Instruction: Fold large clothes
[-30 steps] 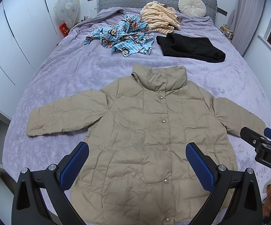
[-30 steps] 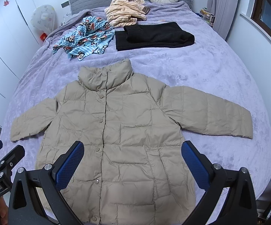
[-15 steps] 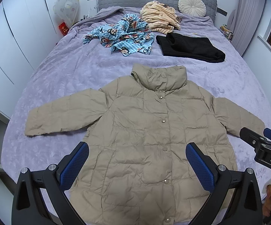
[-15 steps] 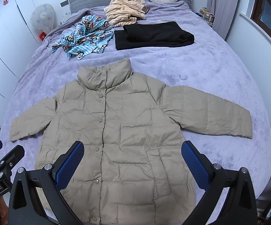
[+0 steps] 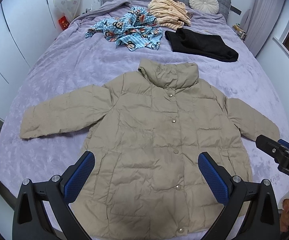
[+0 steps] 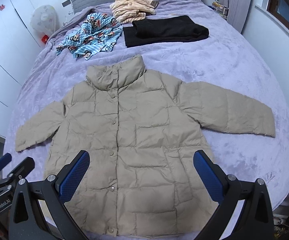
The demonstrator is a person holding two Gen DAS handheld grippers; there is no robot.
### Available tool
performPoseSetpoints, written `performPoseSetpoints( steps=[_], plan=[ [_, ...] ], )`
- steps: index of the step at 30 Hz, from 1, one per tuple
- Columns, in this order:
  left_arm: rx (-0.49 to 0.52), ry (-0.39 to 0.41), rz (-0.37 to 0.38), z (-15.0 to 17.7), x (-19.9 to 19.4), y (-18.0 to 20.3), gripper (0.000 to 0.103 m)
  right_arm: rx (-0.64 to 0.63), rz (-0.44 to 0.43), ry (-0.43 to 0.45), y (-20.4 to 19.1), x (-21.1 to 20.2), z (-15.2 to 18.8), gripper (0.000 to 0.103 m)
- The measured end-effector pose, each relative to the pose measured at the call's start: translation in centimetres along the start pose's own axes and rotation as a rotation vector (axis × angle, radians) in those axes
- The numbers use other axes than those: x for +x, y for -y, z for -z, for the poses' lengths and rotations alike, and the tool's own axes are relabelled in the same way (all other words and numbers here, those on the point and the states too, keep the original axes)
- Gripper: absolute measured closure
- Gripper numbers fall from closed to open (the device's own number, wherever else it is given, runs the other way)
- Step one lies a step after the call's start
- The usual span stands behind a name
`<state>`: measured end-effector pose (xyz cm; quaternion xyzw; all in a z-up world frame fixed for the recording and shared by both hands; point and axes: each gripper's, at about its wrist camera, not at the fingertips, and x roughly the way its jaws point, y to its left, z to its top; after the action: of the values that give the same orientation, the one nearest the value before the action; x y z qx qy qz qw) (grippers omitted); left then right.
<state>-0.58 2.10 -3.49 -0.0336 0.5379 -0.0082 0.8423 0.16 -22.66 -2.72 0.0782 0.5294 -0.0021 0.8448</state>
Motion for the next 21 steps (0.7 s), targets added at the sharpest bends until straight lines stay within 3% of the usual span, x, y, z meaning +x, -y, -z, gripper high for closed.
performPoseSetpoints(
  steps=[4, 10, 13, 21],
  plan=[
    [-0.001, -0.056, 0.045, 0.5, 1.8, -2.0, 0.0, -0.012, 0.014, -0.003, -1.7, 0.2, 1.1, 0.0],
    [-0.02, -0.122, 0.043, 0.5, 5.5, -8.5, 0.0, 0.035, -0.056, -0.015, -5.2, 2.3, 2.5, 0.0],
    [-0.085, -0.155, 0.038, 0.4, 8.0, -13.7, 0.0, 0.035, -0.085, -0.093, -8.3, 4.8, 2.8, 0.0],
    [-0.399, -0.154, 0.186, 1.1, 16.3, -28.1, 0.0, 0.013, -0.11, -0.276, -16.5, 13.3, 5.0, 0.0]
  ],
)
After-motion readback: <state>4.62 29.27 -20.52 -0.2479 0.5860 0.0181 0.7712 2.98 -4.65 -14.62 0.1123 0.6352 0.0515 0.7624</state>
